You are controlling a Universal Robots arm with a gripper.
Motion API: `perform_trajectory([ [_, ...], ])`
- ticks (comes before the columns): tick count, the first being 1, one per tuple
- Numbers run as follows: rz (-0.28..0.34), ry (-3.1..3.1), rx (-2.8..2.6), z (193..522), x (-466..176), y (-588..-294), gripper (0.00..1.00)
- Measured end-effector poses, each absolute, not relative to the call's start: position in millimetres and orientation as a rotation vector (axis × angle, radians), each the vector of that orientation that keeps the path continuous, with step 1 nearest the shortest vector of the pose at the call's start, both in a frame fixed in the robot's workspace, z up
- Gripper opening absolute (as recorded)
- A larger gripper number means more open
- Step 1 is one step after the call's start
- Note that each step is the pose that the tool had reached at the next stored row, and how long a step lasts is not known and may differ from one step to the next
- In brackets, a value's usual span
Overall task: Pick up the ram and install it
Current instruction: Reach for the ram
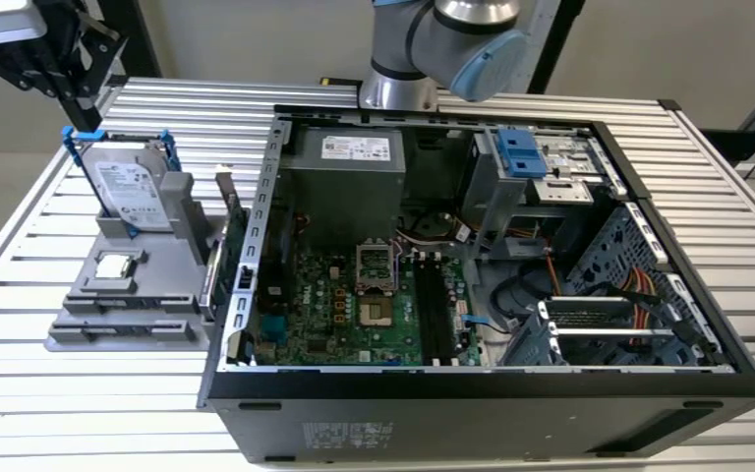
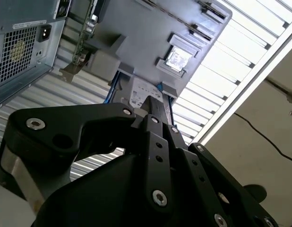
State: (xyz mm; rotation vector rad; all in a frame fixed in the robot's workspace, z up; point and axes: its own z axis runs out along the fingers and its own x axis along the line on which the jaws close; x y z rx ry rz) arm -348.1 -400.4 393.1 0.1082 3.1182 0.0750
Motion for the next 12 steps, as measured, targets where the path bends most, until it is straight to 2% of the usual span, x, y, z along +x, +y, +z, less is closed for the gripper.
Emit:
perform_trajectory([
  [12,0.075,3.118,0.108,393.1,-348.0,-406.0,0.00],
])
